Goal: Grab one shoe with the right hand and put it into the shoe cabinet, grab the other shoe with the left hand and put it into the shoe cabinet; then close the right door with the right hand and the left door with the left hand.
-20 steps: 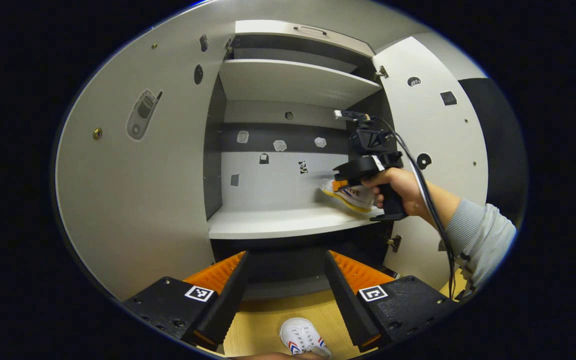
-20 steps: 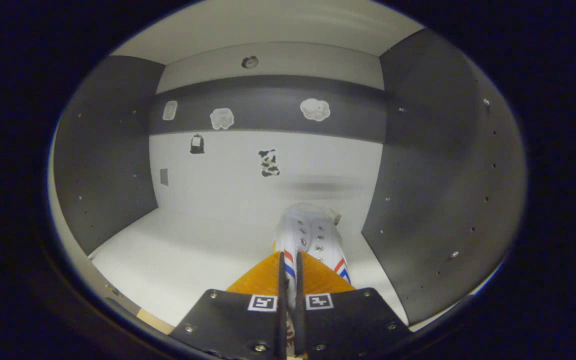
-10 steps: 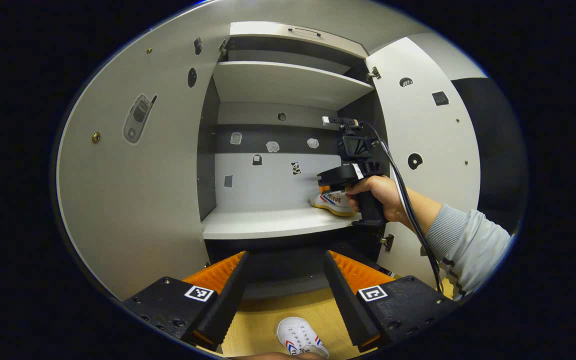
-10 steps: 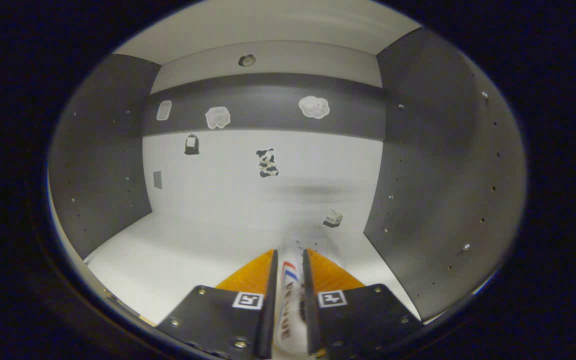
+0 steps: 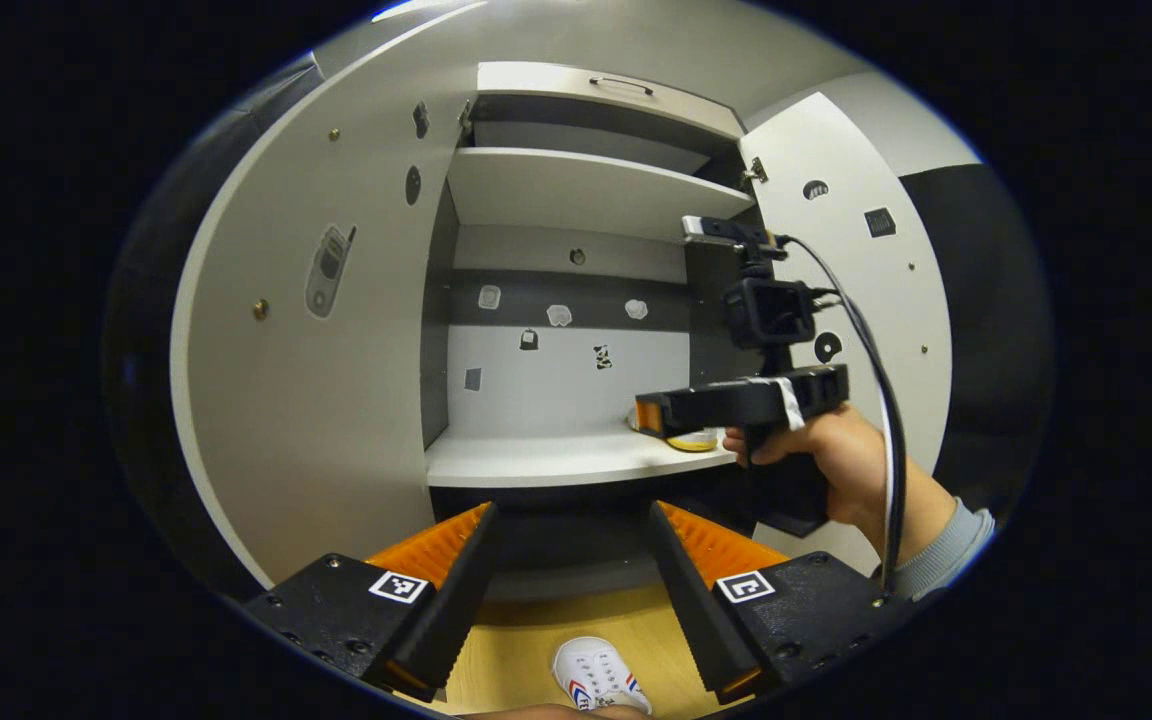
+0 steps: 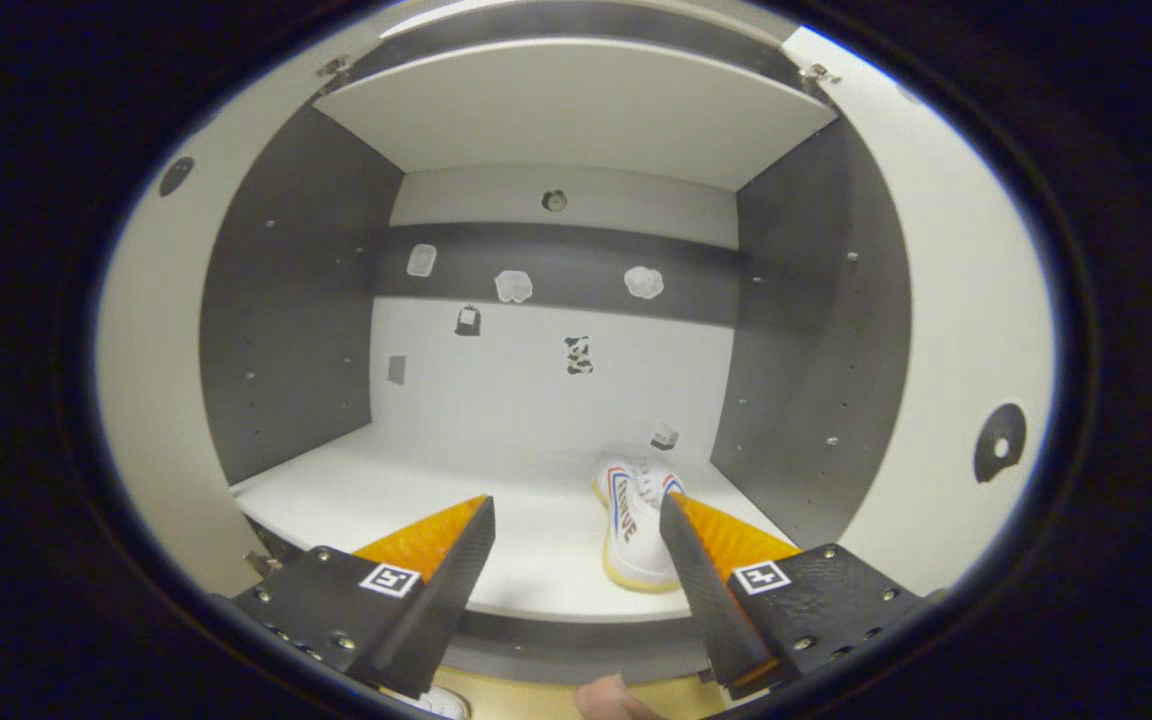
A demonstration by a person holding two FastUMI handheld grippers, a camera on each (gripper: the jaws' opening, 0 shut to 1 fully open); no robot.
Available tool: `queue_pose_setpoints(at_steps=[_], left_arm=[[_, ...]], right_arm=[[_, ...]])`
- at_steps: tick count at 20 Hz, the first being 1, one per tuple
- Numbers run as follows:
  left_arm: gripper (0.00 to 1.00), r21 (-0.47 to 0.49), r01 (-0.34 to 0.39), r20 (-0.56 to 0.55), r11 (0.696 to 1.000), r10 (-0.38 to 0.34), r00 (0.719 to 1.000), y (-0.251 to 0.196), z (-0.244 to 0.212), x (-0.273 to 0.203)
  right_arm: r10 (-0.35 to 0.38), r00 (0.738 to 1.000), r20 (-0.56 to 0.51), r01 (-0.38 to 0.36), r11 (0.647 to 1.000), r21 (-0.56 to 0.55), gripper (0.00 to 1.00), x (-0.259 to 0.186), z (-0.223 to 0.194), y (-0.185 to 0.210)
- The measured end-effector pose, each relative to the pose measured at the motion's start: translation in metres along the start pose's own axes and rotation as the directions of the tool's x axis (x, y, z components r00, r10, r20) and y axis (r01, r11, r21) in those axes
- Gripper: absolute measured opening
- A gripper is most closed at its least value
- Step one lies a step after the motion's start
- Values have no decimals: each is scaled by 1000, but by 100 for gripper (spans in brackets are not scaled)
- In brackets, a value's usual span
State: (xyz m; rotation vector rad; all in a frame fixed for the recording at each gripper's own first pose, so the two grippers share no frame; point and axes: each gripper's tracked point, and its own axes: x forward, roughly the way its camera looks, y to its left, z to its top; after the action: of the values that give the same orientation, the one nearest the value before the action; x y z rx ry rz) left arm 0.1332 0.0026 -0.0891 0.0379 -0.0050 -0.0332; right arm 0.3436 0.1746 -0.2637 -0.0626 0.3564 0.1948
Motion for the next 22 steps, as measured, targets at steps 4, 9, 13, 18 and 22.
queue_pose_setpoints(at_steps=[4, 9, 13, 18, 22], left_arm=[[89, -28, 24, 26, 999, -23, 999, -6, 8, -29], [87, -55, 81, -14, 995, -82, 997, -13, 1, -76], [90, -82, -9, 30, 997, 11, 999, 16, -9, -95], [92, -43, 2, -37, 999, -4, 999, 4, -64, -84], [91, -97, 39, -142, 995, -52, 989, -10, -121, -63]], right_arm=[[54, 997, 62, -58, 997, 58, 99, -76, -4, 16], [9, 997, 72, -14, 998, 68, 98, -173, -21, -8], [-20, 995, 94, 11, 995, 100, 98, -235, -31, -26], [-37, 981, 192, 12, 991, 134, 98, -289, -19, -26], [-53, 973, 223, 22, 990, 140, 98, -318, -25, -27]])
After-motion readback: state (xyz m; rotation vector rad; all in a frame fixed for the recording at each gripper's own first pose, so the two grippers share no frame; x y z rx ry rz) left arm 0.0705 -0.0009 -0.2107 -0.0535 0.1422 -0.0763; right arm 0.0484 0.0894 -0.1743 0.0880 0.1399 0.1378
